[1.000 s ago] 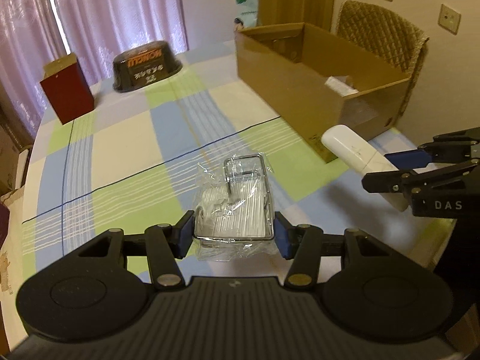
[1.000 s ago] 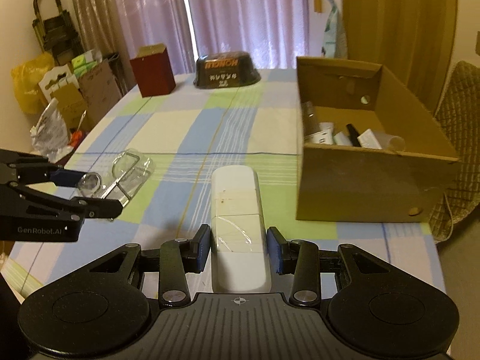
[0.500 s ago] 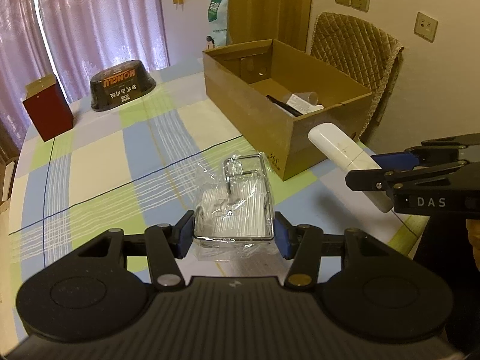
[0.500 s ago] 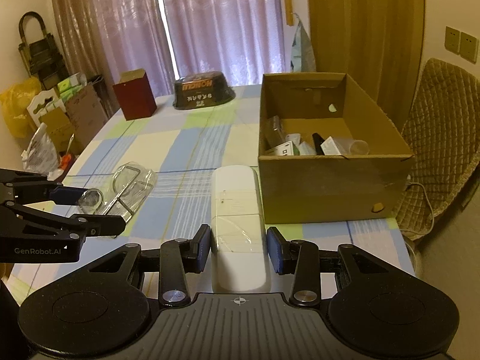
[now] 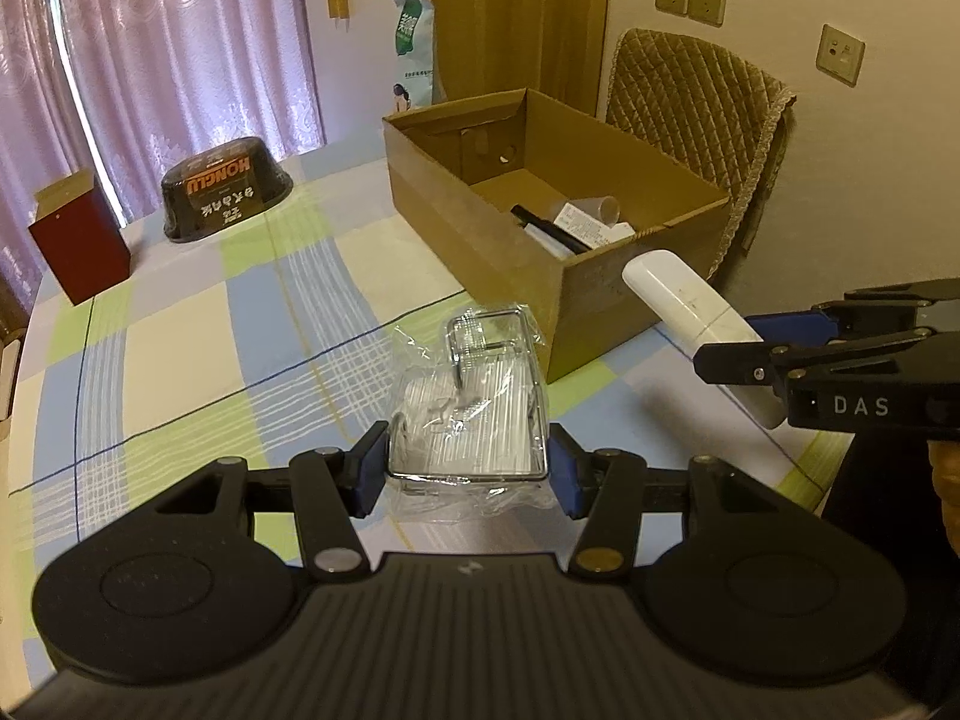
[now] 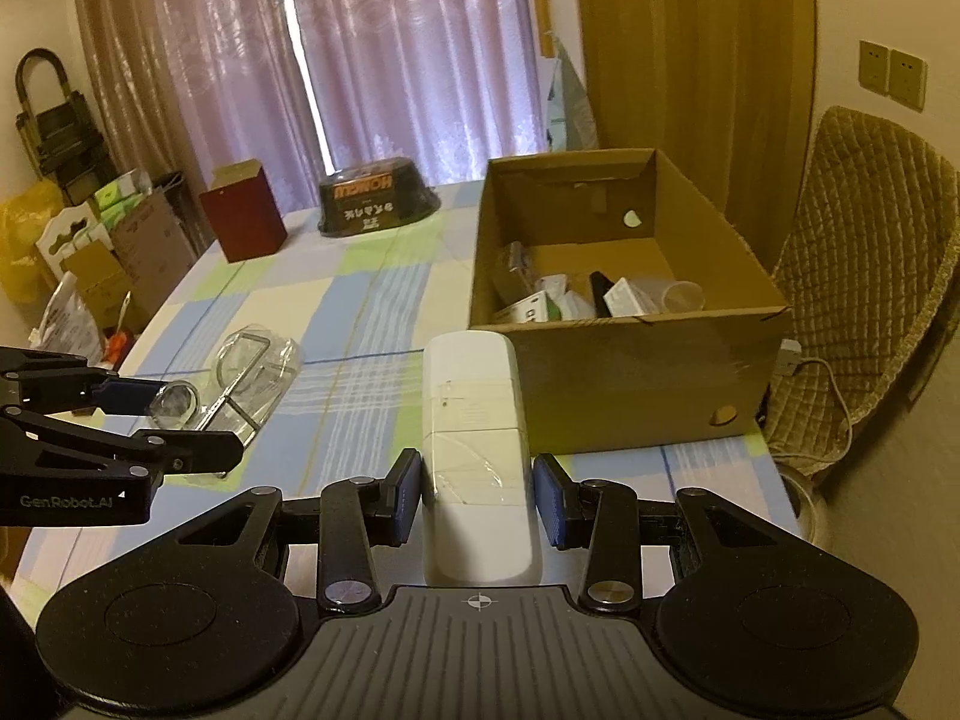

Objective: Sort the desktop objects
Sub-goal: 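Carry the bagged rack with left tool while right tool carries white device to box, then lower and release the bagged rack with left tool while right tool releases white device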

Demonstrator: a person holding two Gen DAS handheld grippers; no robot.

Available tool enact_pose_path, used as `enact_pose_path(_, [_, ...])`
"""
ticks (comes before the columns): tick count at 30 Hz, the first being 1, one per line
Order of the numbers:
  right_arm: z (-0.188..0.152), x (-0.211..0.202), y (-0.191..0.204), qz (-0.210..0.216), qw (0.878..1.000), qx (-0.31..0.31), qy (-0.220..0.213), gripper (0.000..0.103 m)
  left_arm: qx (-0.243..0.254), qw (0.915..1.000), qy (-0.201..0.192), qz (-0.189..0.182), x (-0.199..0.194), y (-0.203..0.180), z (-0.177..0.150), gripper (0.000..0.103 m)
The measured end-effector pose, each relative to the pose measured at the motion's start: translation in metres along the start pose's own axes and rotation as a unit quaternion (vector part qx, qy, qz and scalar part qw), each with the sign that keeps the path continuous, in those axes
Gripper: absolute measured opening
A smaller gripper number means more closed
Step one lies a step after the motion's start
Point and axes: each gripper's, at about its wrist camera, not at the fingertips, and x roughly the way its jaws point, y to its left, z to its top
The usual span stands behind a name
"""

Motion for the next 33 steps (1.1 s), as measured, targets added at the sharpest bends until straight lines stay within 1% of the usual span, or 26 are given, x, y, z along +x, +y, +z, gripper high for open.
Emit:
enact_pose_path(4, [0.011,-0.001,-0.015,-0.01,1.0,0.009,-0.01,0.039,0.01,0.9999,-0.009,-0.007,0.006,-0.009,0.016,0.049])
enact_pose_path(9, [0.03,0.002,-0.038,-0.023,0.999,0.016,-0.025,0.039,0.024,0.9993,-0.022,-0.019,0.018,-0.023,0.044,0.049])
enact_pose_path(18, [0.079,0.029,-0.08,-0.039,0.998,0.012,-0.047,0.039,0.042,0.9976,-0.043,-0.036,0.063,-0.046,0.105,0.049])
enact_pose_path(24, [0.104,0.064,-0.103,-0.045,0.998,0.013,-0.041,0.039,0.055,0.9968,-0.04,-0.042,0.104,-0.053,0.135,0.049])
enact_pose_path(29, [0.112,0.089,-0.115,-0.049,0.998,0.009,-0.03,0.039,0.065,0.9961,-0.035,-0.047,0.133,-0.056,0.15,0.049])
enact_pose_path(33, [0.114,0.102,-0.122,-0.054,0.998,0.009,-0.024,0.039,0.07,0.9957,-0.034,-0.051,0.147,-0.058,0.156,0.049])
